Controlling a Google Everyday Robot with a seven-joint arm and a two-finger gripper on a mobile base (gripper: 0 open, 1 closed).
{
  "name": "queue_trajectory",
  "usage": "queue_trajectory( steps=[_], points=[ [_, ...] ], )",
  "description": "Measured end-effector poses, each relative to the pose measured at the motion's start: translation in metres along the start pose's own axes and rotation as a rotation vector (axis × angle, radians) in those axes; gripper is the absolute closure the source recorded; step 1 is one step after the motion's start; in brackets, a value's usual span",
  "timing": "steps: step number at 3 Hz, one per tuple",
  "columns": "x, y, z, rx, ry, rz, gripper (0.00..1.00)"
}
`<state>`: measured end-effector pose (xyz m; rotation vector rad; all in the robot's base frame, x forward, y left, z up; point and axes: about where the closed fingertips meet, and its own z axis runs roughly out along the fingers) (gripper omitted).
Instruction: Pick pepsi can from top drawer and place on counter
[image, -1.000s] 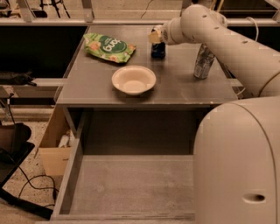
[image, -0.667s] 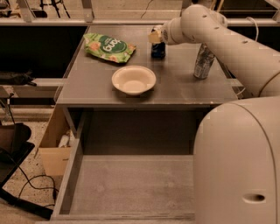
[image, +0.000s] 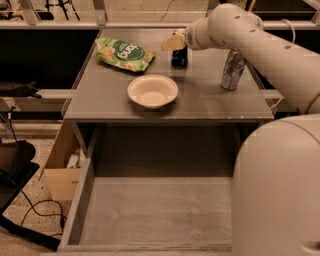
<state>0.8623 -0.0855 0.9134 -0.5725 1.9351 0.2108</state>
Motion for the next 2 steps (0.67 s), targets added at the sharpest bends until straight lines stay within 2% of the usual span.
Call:
queue_trajectory(
  steps=[1,2],
  points=[
    [-0.018,0.005,-0.036,-0.010,-0.050,-0.048,0.00],
    [-0.037,0.009,-0.091,-0.015,-0.089,-0.134,0.00]
  ],
)
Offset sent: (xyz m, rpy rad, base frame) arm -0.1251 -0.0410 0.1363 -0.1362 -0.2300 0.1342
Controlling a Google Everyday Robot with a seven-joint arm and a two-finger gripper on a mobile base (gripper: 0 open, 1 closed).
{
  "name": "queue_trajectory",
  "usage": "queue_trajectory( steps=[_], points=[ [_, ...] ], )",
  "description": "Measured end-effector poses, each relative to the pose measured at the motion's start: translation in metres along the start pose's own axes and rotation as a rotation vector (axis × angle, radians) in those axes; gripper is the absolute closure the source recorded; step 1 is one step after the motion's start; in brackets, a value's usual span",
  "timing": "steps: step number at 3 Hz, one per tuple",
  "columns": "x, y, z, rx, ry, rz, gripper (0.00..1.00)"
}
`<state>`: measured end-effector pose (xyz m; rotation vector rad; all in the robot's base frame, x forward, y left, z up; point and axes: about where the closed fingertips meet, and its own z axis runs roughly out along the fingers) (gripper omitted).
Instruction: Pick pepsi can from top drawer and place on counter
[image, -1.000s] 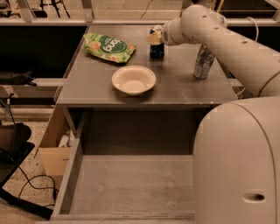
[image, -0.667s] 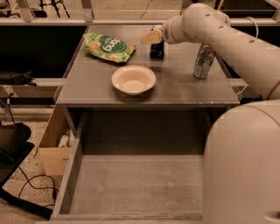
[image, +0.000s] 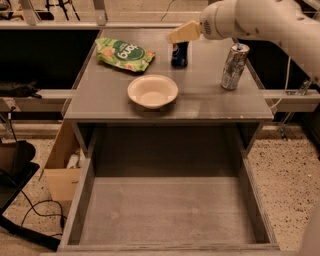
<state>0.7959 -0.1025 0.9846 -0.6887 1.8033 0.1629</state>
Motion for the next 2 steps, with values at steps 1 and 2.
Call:
queue_trajectory(
  steps=[1,2],
  points=[
    [-0.024,-0.002,-0.080,-0.056,-0.085,-0.072,0.00],
    [-0.034,-0.007,-0.128,-0.073,-0.195,-0.098,0.00]
  ],
)
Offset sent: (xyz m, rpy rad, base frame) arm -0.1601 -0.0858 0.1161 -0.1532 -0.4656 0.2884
